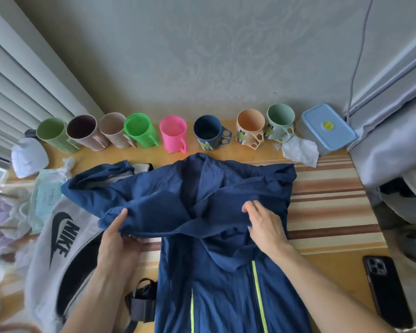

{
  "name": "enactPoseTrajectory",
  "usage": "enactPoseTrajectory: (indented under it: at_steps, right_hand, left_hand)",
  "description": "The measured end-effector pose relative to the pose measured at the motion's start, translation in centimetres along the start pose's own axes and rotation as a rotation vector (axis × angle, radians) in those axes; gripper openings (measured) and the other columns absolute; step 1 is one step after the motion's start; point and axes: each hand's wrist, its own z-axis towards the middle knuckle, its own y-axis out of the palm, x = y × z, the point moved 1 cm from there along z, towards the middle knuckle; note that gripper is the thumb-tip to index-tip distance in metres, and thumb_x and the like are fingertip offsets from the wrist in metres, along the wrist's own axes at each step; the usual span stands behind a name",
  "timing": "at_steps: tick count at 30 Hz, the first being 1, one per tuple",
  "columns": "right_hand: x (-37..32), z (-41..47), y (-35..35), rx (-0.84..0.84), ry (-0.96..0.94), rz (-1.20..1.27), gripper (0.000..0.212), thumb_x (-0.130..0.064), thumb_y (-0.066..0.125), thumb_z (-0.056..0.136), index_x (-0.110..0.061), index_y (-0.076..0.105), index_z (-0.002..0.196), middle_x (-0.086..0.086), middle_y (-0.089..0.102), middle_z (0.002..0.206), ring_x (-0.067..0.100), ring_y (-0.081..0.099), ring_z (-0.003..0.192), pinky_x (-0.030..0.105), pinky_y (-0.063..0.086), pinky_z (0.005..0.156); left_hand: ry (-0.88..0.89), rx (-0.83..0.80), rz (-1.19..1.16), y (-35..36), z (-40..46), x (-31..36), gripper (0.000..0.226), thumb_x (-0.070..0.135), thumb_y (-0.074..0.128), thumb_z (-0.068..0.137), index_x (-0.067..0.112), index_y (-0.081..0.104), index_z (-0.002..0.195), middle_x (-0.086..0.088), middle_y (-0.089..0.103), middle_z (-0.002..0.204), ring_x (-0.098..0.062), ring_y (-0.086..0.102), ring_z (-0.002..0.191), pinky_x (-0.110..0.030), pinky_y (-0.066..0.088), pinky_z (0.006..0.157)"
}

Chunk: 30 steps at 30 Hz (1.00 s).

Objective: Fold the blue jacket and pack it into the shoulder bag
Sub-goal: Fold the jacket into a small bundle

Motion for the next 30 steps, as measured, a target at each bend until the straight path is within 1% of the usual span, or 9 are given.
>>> enactPoseTrajectory:
  at_steps: [5,7,12,16,20,22,25,27,30]
  right_hand:
    - [5.2,-0.1,-6.8,0.326,0.122,-0.005,0.053,0.02,0.073,0.051,-0.008,0.063,0.095,0.012,0.055,0.095,0.034,0.058,0.066,0.032,0.037,0.048]
    - [8.1,-1.1,-8.1,0.387,0.192,-0.036,0.059,0.021,0.075,0.048,-0.007,0.064,0.099,0.013,0.055,0.098,0.036,0.057,0.064,0.032,0.039,0.049]
    - [13.2,-3.7,-5.9,0.119,0.257,-0.127,0.081,0.017,0.078,0.05,-0.014,0.061,0.122,0.008,0.05,0.104,0.035,0.058,0.067,0.037,0.047,0.049]
    - [13.8,-4.2,-4.2,-0.323,0.317,-0.161,0.094,-0.037,0.077,0.075,-0.026,0.028,0.155,0.009,0.038,0.145,0.032,0.06,0.114,0.037,0.054,0.084]
    - [8.8,-2.8,-3.5,-0.012,0.09,-0.028,0.07,-0.044,0.055,0.085,-0.021,0.044,0.15,0.016,0.036,0.159,0.039,0.042,0.141,0.05,0.043,0.11]
    - [4.7,-1.4,-2.8,0.108,-0.044,0.021,0.06,-0.045,0.049,0.096,-0.023,0.043,0.151,0.013,0.037,0.16,0.035,0.039,0.144,0.049,0.043,0.109]
    - [-0.4,0.7,-0.9,0.133,-0.178,0.01,0.055,-0.044,0.046,0.1,-0.023,0.044,0.151,0.012,0.039,0.16,0.033,0.041,0.143,0.043,0.048,0.104]
    - [-2.0,1.7,1.1,0.069,-0.2,-0.037,0.051,-0.041,0.05,0.099,-0.021,0.051,0.146,0.014,0.046,0.153,0.034,0.048,0.137,0.043,0.053,0.095]
    - [-2.8,2.5,3.5,-0.137,-0.159,-0.099,0.051,-0.039,0.06,0.093,-0.019,0.056,0.14,0.014,0.052,0.144,0.038,0.053,0.129,0.046,0.055,0.09]
  left_hand:
    - [0.045,-0.156,-0.147,4.7,-0.1,1.1,0.019,0.011,0.059,0.095,0.017,0.077,0.1,-0.001,0.077,0.113,-0.016,0.075,0.094,-0.029,0.061,0.07]
    - [0.043,-0.186,-0.082,6.5,1.1,-0.3,0.022,0.007,0.06,0.094,0.013,0.072,0.111,-0.005,0.075,0.117,-0.018,0.071,0.107,-0.03,0.06,0.084]
    - [-0.004,0.015,0.515,6.5,4.7,-6.0,0.023,0.007,0.069,0.088,0.011,0.07,0.111,-0.008,0.075,0.11,-0.023,0.071,0.1,-0.04,0.058,0.09]
    - [0.097,0.15,0.999,4.7,4.9,-6.8,0.032,0.022,0.074,0.083,0.017,0.063,0.113,-0.003,0.071,0.109,-0.024,0.067,0.099,-0.044,0.057,0.091]
    - [0.468,0.275,1.126,4.0,3.2,-3.8,0.04,0.03,0.072,0.086,0.02,0.057,0.121,0.002,0.066,0.11,-0.019,0.058,0.104,-0.044,0.048,0.099]
    - [0.62,0.456,1.095,2.9,3.9,-1.7,0.049,0.03,0.073,0.083,0.019,0.052,0.126,-0.007,0.051,0.131,-0.028,0.047,0.121,-0.047,0.041,0.106]
    - [0.491,0.741,0.962,0.5,6.8,1.7,0.074,0.036,0.076,0.076,0.013,0.042,0.137,-0.021,0.035,0.147,-0.039,0.033,0.135,-0.047,0.031,0.115]
    - [0.268,0.76,0.821,-0.5,8.2,3.4,0.087,0.041,0.082,0.069,0.008,0.042,0.139,-0.018,0.047,0.143,-0.038,0.047,0.13,-0.048,0.043,0.107]
    - [0.126,0.563,0.434,-2.8,11.4,5.3,0.072,0.038,0.087,0.063,0.009,0.057,0.122,-0.008,0.065,0.12,-0.03,0.066,0.107,-0.039,0.058,0.074]
